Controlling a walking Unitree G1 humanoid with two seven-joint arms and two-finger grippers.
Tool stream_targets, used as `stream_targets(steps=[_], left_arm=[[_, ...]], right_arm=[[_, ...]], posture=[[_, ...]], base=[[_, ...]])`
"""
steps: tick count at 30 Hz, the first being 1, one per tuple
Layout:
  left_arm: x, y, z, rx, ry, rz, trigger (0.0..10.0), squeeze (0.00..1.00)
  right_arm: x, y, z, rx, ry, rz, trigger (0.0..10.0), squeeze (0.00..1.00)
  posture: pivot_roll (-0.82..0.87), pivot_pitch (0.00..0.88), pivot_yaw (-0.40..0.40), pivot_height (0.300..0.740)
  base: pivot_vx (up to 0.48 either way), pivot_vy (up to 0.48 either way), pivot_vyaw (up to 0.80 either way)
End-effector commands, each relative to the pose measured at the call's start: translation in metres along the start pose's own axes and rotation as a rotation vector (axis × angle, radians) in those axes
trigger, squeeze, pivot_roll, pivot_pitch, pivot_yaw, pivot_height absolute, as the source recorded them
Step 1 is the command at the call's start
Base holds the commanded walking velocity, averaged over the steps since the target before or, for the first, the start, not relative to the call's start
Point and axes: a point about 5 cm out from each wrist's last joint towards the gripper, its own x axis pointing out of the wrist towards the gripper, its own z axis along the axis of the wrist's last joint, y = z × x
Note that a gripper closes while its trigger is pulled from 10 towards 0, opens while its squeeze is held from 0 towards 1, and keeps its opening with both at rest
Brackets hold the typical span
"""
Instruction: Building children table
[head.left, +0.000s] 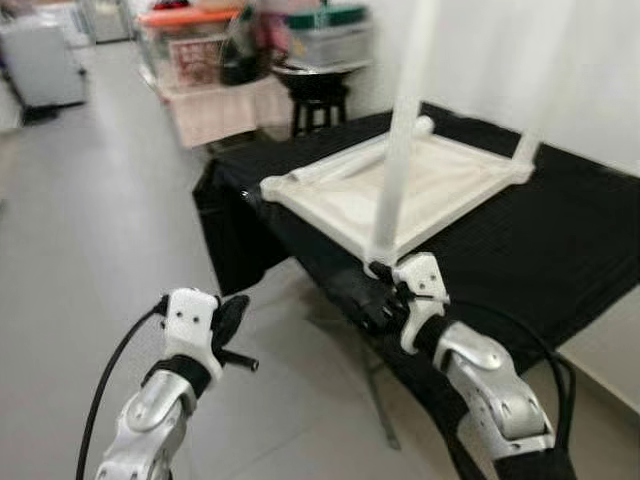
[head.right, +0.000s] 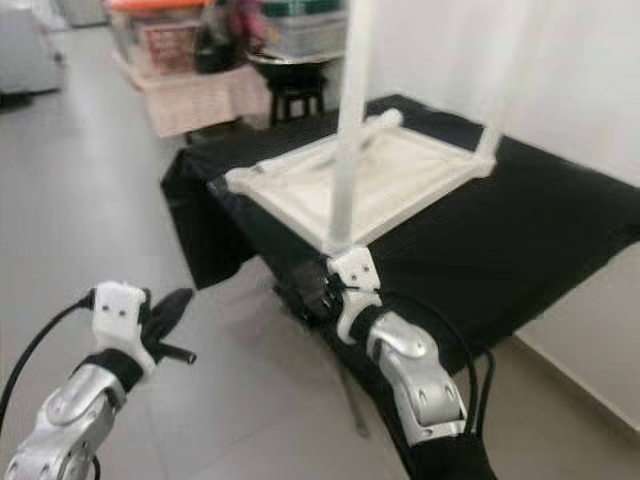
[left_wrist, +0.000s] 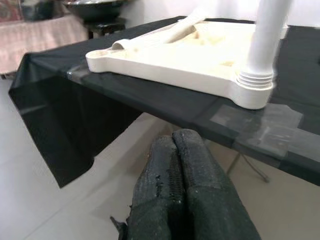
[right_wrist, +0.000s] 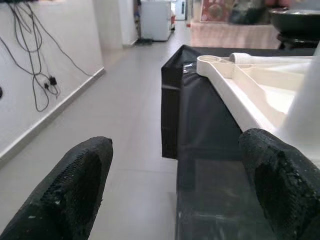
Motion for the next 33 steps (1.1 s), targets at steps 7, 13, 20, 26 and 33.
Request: stream_targets(steps=[7, 13, 20, 26, 33], left_arm=[[-0.001, 0.006, -0.003, 0.025, 0.016, 0.016, 10.0, 0.00], [-0.001, 0.007, -0.002, 0.034, 0.009, 0.027, 10.0, 0.00], [0.000, 0.007, -0.001, 0.023, 0.004, 0.017, 10.0, 0.00], [0.001, 0.008, 0.000, 0.031, 0.009, 0.014, 10.0, 0.00], [0.002, 0.009, -0.001, 0.028, 0.012, 0.024, 10.0, 0.00]], right_arm=[[0.003, 0.009, -0.001, -0.006, -0.003, 0.092, 10.0, 0.00], [-0.003, 0.009, -0.001, -0.016, 0.015, 0.175, 10.0, 0.00], [-0.003, 0.008, 0.001, -0.021, 0.013, 0.190, 10.0, 0.00], [0.000, 0.018, 0.001, -0.013, 0.001, 0.220, 10.0, 0.00], [0.001, 0.011, 0.005, -0.024, -0.005, 0.214, 10.0, 0.00]], posture=[[-0.02, 0.000, 0.001, 0.740], [-0.02, 0.000, -0.001, 0.740], [-0.04, 0.000, 0.000, 0.740], [-0.03, 0.000, 0.007, 0.740], [-0.03, 0.000, 0.004, 0.740]], base=[[0.271, 0.000, 0.00], [0.044, 0.000, 0.00], [0.000, 0.000, 0.00], [0.000, -0.420, 0.00], [0.035, -0.351, 0.00]])
